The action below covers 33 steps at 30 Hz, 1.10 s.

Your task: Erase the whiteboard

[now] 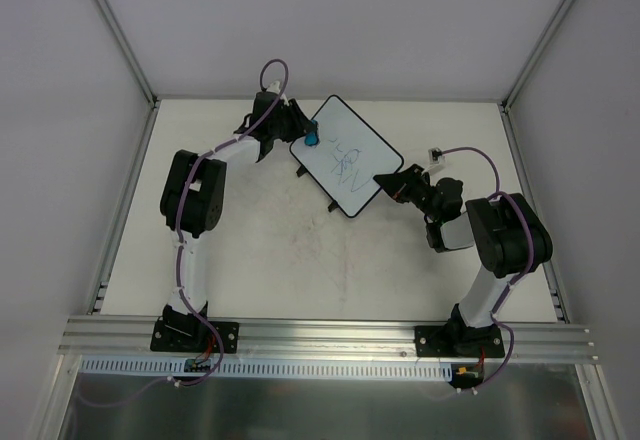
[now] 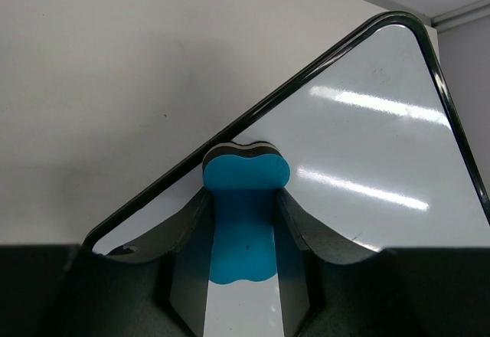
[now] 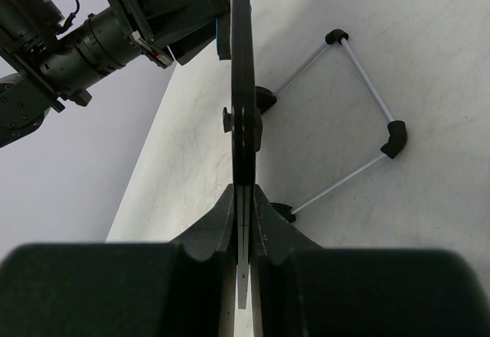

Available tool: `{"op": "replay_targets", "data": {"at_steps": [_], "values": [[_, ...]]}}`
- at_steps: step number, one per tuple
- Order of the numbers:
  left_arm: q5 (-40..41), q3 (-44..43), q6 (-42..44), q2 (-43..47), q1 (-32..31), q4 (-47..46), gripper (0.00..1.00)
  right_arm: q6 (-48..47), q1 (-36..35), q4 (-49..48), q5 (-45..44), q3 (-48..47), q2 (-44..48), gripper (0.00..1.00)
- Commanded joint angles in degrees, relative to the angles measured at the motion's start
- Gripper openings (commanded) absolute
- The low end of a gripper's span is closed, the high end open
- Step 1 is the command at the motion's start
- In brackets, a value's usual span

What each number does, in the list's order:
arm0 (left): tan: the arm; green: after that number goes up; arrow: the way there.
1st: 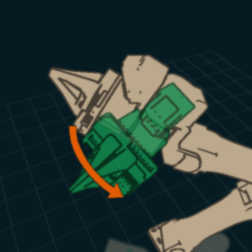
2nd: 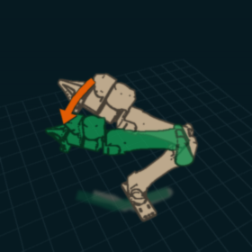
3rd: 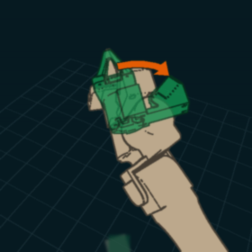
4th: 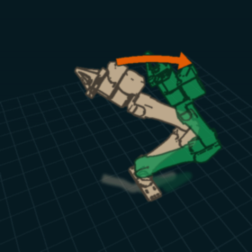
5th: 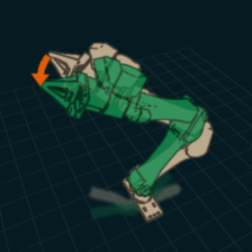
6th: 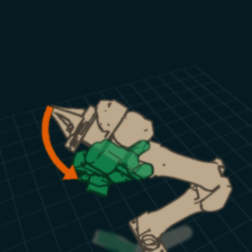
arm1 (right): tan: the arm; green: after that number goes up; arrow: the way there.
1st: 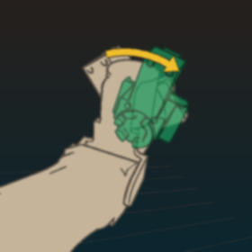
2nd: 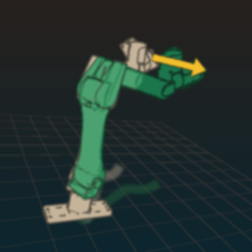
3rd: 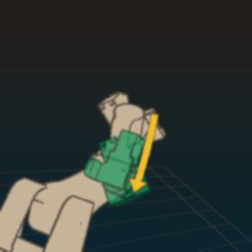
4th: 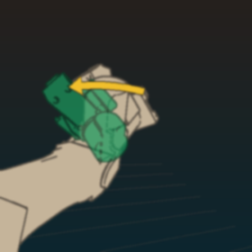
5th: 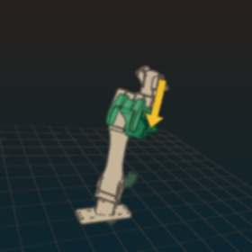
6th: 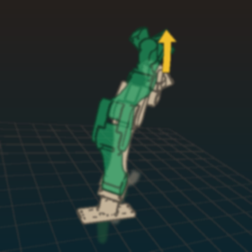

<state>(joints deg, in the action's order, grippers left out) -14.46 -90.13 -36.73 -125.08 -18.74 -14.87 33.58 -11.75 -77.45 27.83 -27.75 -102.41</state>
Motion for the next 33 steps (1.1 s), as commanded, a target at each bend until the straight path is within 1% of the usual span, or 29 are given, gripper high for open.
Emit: {"op": "replay_targets", "data": {"at_steps": [1,2,11,16,21,25,33], "values": [[0.58,3.2,-1.41,-1.05,-1.29,3.19,0.0,-3.52,-0.91,-9.47,-0.06,-1.26,-0.24,0.0],[0.57,3.99,-1.33,-0.7,-1.47,0.75,0.0,-3.52,-0.82,-9.47,-0.06,-1.26,-0.33,0.0],[1.54,12.77,-0.89,3.7,-4.54,-9.81,0.0,-3.79,-0.91,-9.56,-0.32,-1.26,-1.38,0.0],[2.15,15.5,-0.45,4.84,-5.95,-13.59,0.0,-4.05,-0.91,-9.65,-0.76,-0.82,-1.74,0.0],[-0.12,14.46,1.66,4.23,-7.88,-15.89,0.0,-4.23,-0.82,-9.82,-0.85,-0.73,-1.83,0.0],[-2.5,12.09,4.03,3.44,-9.38,-16.33,0.0,-4.23,-0.82,-9.74,-0.76,-0.82,-2.0,0.0],[-6.63,10.24,9.83,3.44,-12.45,-16.24,0.0,-4.05,-0.82,-9.74,-0.5,-0.99,-2.09,0.0]]}}
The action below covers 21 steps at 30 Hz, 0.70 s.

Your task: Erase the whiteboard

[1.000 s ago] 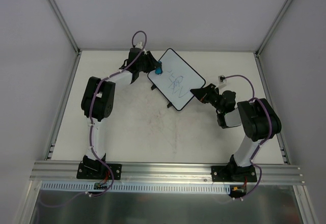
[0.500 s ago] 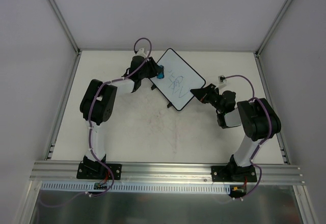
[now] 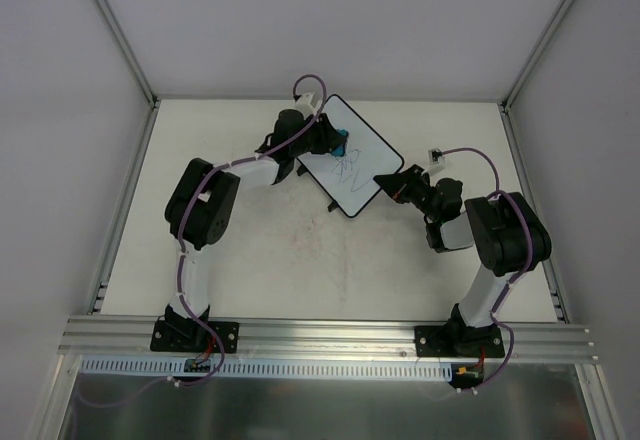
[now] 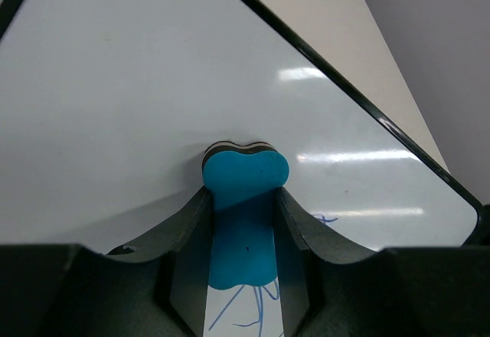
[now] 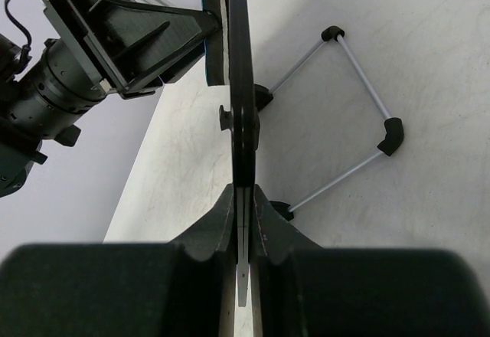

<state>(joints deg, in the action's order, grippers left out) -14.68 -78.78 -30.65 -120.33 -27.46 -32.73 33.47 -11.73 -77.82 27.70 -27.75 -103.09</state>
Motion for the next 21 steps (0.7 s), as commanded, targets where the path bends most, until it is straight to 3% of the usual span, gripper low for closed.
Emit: {"op": "replay_targets", "data": {"at_steps": [1,8,14,21], "values": [[-6.85,-1.54,4.37,-1.22,-4.0,2.05,0.0,-4.12,-0.84,-9.37,-0.37,-0.99,-1.5,0.0],[-8.0,-4.09,13.14,-0.69,-7.51,8.27,0.0,-4.03,-0.84,-9.45,-0.28,-0.99,-1.33,0.0],[-0.19,-7.35,22.47,0.01,-12.52,15.76,0.0,-3.85,-0.84,-9.45,-0.37,-0.99,-1.32,0.0],[0.79,-7.7,23.62,0.01,-13.32,17.0,0.0,-3.59,-0.84,-9.54,-0.37,-0.99,-1.33,0.0]]}}
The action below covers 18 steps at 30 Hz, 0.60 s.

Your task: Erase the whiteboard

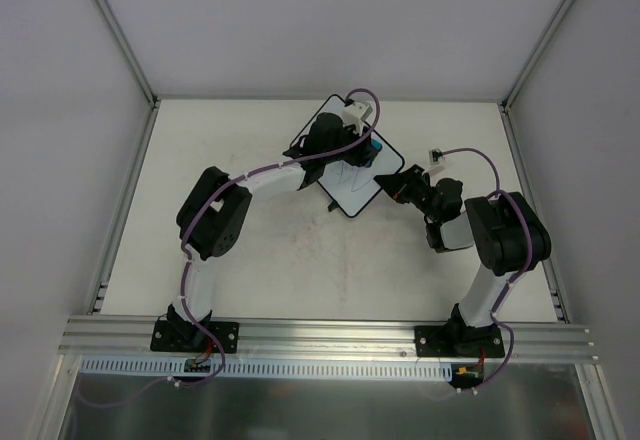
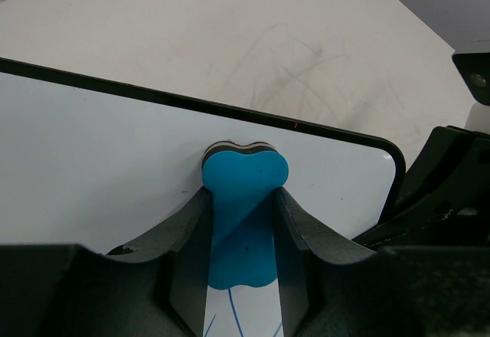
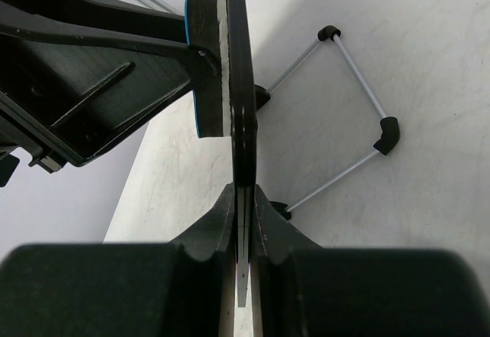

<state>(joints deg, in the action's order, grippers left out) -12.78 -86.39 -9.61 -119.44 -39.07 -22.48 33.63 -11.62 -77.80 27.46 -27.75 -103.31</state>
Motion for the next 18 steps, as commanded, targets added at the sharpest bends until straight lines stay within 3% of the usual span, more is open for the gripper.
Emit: {"op": "replay_targets", "data": {"at_steps": [1,12,18], "values": [[-1.02,-0.09,2.75,-0.8,-1.71,6.75,0.0,-3.83,-0.95,-9.56,-0.13,-0.99,-1.11,0.0],[6.0,2.1,-4.63,-0.89,0.75,7.28,0.0,-3.66,-0.95,-9.56,-0.22,-0.9,-1.02,0.0],[4.79,5.53,-9.81,-0.27,3.2,5.61,0.0,-3.48,-0.95,-9.65,-0.39,-0.82,-0.93,0.0]]}}
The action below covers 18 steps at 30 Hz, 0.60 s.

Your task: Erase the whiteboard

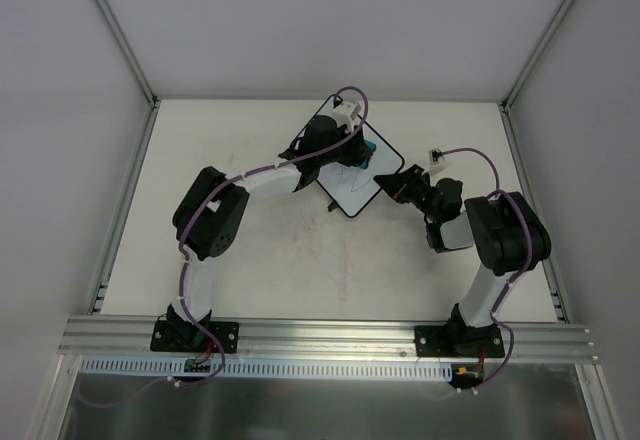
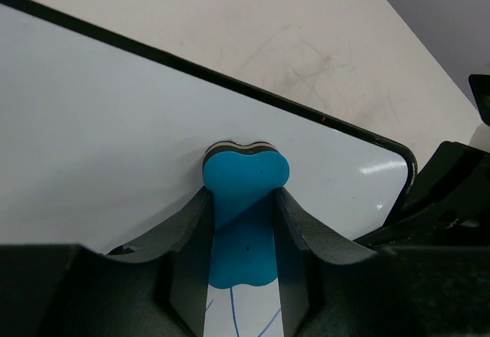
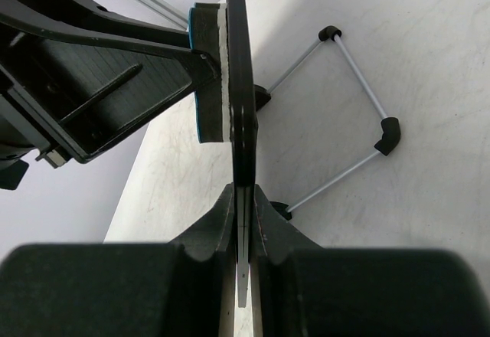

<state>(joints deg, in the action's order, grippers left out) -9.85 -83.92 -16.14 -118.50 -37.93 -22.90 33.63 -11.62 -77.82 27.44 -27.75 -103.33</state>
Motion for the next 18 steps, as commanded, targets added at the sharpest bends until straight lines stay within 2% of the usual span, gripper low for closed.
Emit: {"op": "replay_targets", "data": {"at_steps": [1,7,14,18], "values": [[1.33,3.93,-4.15,-1.12,2.51,5.15,0.0,-3.48,-1.04,-9.63,-0.37,-0.82,-1.0,0.0],[-2.02,7.19,-9.61,-1.3,6.2,2.07,0.0,-2.78,-0.95,-9.89,-0.37,-0.99,-1.26,0.0],[6.84,10.97,-13.38,0.72,6.99,5.14,0.0,-2.52,-0.86,-9.89,-0.37,-0.99,-1.09,0.0],[8.26,13.6,-16.72,1.78,8.05,5.58,0.0,-2.25,-0.86,-9.89,-0.28,-1.08,-1.0,0.0]]}}
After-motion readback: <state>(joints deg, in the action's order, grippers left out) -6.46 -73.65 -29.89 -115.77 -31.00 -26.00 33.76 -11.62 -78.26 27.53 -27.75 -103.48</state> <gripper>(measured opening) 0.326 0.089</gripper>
